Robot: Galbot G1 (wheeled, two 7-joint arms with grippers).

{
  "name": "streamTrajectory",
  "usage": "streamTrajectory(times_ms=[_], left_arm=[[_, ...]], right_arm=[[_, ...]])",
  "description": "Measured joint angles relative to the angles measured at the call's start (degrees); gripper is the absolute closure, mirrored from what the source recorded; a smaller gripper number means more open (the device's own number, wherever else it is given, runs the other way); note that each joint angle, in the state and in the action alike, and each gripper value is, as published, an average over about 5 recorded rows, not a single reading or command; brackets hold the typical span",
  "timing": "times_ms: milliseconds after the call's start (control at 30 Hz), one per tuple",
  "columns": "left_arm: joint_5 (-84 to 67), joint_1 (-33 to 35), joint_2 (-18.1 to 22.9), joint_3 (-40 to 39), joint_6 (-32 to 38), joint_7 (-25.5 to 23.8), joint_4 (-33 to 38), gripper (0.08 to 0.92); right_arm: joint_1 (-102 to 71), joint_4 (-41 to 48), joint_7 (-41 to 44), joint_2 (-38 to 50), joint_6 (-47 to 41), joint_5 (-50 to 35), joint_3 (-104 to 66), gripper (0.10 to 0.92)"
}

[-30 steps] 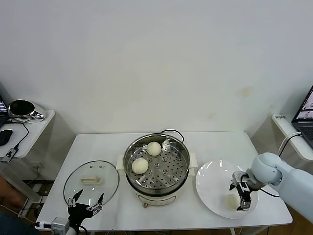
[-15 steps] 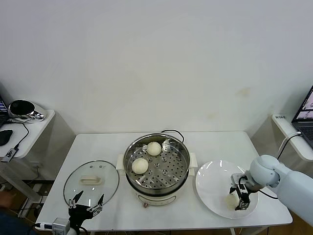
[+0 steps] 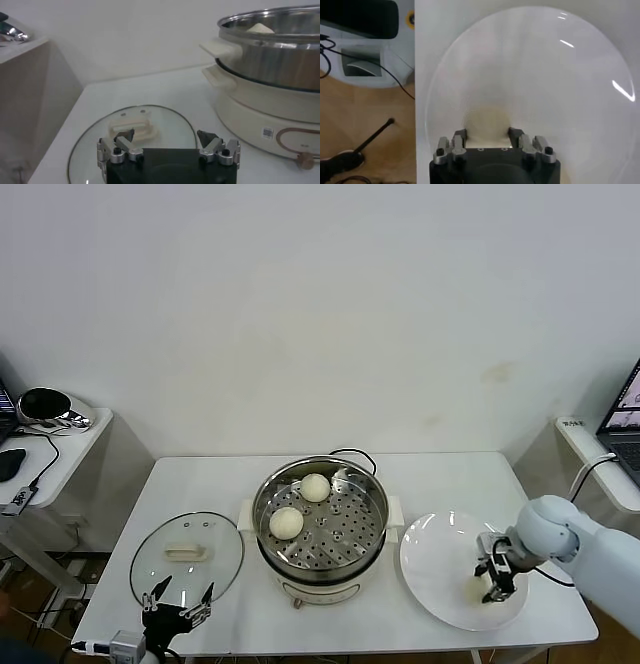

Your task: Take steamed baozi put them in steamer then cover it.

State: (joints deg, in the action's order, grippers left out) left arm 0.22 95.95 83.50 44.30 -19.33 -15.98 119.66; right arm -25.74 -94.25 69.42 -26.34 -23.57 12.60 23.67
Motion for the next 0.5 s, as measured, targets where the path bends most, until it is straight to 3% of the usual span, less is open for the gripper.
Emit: streamTrajectory(times_ms=[500], left_arm=[[-0.37,-0.56,0.48,0.39,-0.51,0.66,1.58,0.177]], right_arm=[[26.75,1.43,4.31,-2.01,0.96,-12.99,12.70,0.516]])
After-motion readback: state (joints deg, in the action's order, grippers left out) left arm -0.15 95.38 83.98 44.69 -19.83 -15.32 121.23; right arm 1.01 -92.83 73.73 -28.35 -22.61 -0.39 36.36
